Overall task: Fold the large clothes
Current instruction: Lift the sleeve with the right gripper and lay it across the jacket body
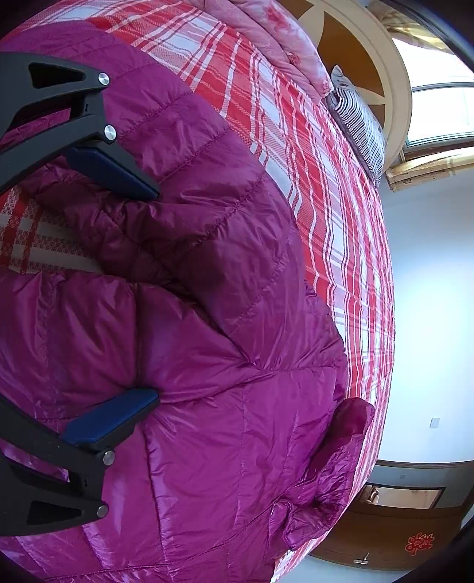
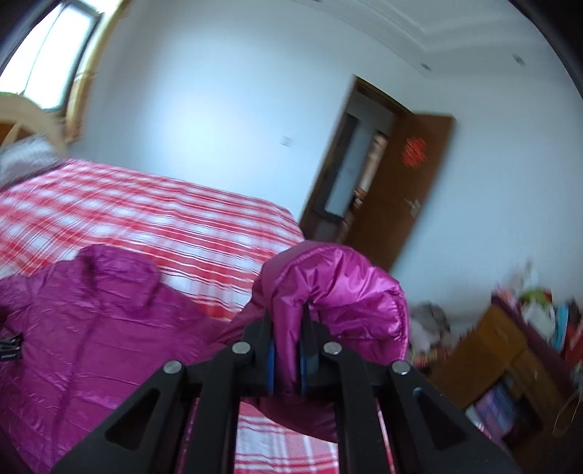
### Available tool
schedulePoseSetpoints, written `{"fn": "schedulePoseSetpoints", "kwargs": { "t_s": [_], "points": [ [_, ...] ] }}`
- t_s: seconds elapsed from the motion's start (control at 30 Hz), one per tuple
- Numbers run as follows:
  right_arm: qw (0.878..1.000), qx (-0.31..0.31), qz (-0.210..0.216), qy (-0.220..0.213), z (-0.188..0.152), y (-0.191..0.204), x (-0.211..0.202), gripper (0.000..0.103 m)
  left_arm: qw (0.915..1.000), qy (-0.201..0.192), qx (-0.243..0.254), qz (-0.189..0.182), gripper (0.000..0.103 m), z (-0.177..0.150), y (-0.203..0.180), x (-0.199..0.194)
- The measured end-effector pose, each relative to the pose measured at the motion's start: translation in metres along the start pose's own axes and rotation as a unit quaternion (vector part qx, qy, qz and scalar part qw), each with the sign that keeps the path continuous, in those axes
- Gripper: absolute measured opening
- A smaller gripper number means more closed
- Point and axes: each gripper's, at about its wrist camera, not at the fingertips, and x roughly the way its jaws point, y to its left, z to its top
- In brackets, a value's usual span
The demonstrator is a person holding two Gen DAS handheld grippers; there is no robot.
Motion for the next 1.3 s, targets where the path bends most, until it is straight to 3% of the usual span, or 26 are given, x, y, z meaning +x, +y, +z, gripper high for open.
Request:
{"fn": "schedulePoseSetpoints", "kwargs": {
  "t_s": [0.23, 0.47, 0.73, 0.83, 0.93, 1.0, 1.07, 1.23, 1.3],
  "points": [
    [0.994, -0.093, 0.053, -0.018, 0.016, 0.105, 0.010, 0.011, 0.9999, 0.002, -0.011, -0.013, 0.102, -0.001, 0.005, 0.001],
    [0.982, -0.140, 0.123, 0.022, 0.001, 0.212, 0.050, 0.011, 0.9997, 0.003, -0.017, -0.017, 0.102, 0.000, 0.006, 0.002],
    [0.973, -0.136, 0.172, 0.076, -0.037, 0.280, 0.090, 0.011, 0.9998, 0.001, -0.016, -0.015, 0.102, -0.001, 0.005, 0.002],
    [0.971, -0.125, 0.184, 0.086, -0.046, 0.288, 0.097, 0.011, 0.9998, 0.000, -0.016, -0.014, 0.102, -0.001, 0.005, 0.002],
    [0.964, -0.112, 0.217, 0.103, -0.053, 0.286, 0.100, 0.021, 0.9998, -0.002, -0.015, -0.012, 0.102, -0.001, 0.004, 0.001],
    [0.956, -0.104, 0.254, 0.104, -0.055, 0.284, 0.096, 0.051, 0.9998, -0.003, -0.016, -0.012, 0.102, -0.001, 0.005, 0.001],
    [0.952, -0.089, 0.278, 0.089, -0.051, 0.273, 0.083, 0.065, 0.9997, 0.000, -0.020, -0.015, 0.102, -0.001, 0.006, 0.002],
    [0.945, -0.032, 0.322, 0.045, -0.034, 0.210, 0.043, 0.069, 0.9991, -0.007, -0.043, 0.002, 0.102, 0.002, 0.020, -0.012],
    [0.944, -0.001, 0.330, 0.024, -0.031, 0.169, 0.029, 0.078, 0.9986, -0.019, -0.047, 0.018, 0.102, 0.006, 0.025, -0.029]
  ]
}}
